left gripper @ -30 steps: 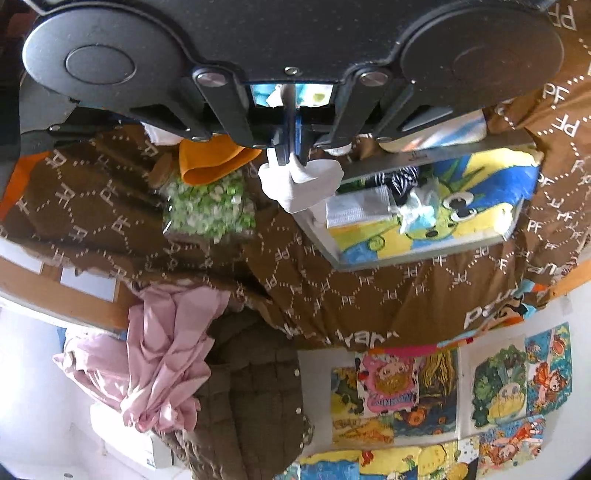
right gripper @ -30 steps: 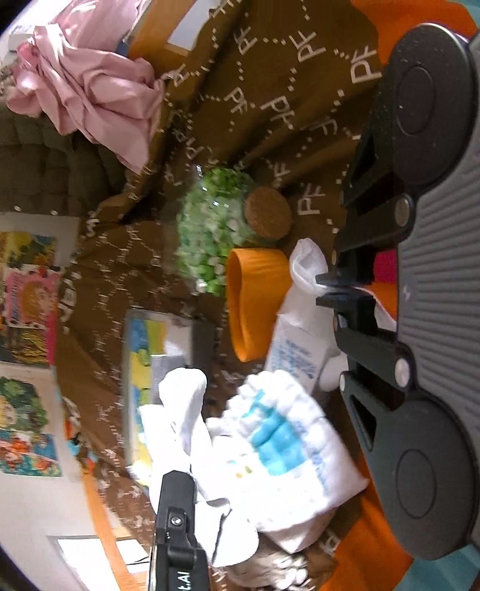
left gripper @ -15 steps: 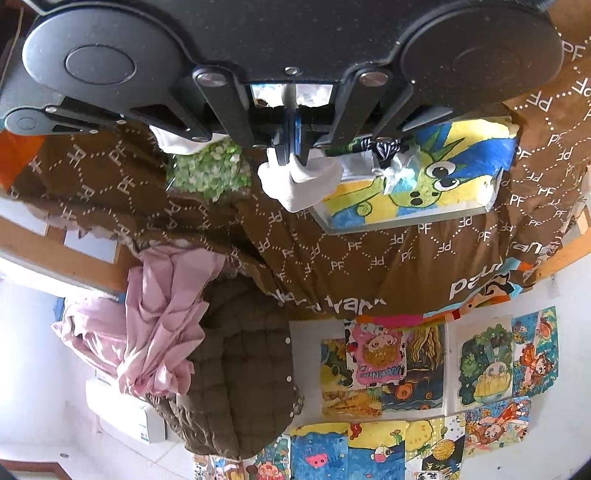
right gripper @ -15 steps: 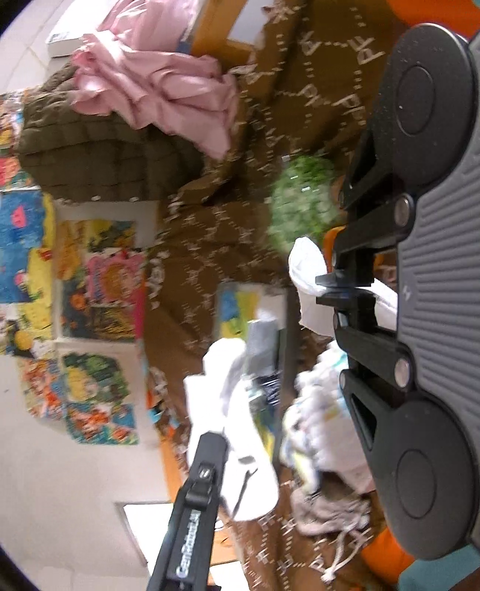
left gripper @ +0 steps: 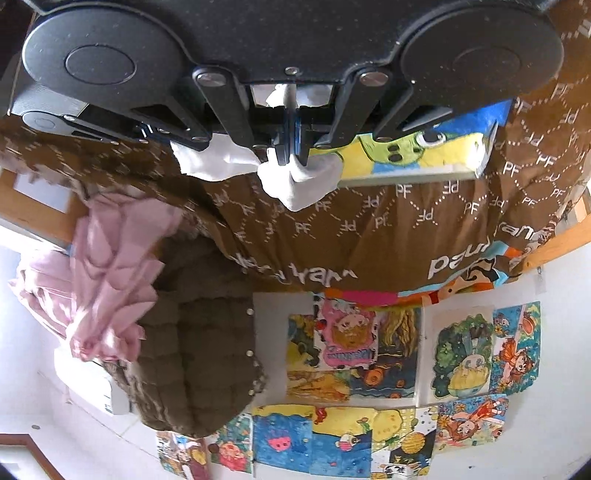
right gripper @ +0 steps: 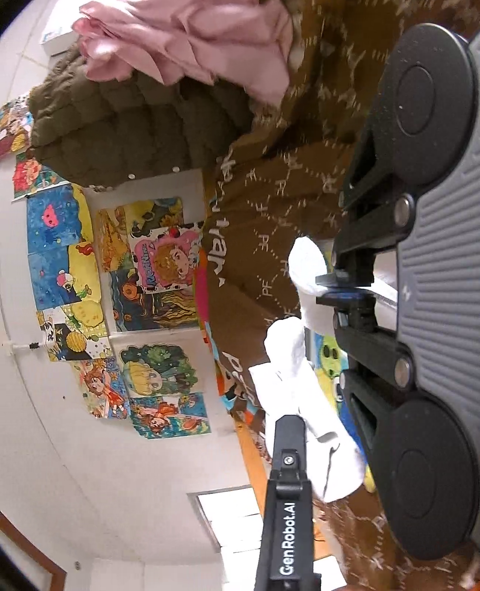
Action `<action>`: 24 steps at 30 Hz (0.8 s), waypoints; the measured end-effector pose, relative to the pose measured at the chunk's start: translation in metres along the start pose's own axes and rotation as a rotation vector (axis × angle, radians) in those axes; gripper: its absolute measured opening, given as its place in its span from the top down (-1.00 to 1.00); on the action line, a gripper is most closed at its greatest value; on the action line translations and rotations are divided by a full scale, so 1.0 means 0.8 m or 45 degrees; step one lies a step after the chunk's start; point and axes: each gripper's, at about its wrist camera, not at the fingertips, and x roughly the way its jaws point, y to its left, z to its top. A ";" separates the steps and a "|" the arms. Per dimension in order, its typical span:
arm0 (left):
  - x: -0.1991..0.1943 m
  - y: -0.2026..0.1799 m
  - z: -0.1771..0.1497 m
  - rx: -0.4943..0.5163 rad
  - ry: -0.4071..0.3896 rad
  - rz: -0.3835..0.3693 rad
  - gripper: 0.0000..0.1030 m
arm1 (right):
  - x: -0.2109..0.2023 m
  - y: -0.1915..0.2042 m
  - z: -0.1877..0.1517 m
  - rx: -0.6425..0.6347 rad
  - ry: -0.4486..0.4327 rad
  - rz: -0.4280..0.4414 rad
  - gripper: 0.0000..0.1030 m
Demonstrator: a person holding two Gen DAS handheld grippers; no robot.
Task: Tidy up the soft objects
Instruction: 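Lift and carry both held items over the grey tray, then lower items into the tray and open both grippers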
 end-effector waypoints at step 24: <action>0.198 0.065 -0.064 -0.235 0.212 0.127 0.96 | 0.186 -0.069 -0.044 0.275 0.323 0.105 0.92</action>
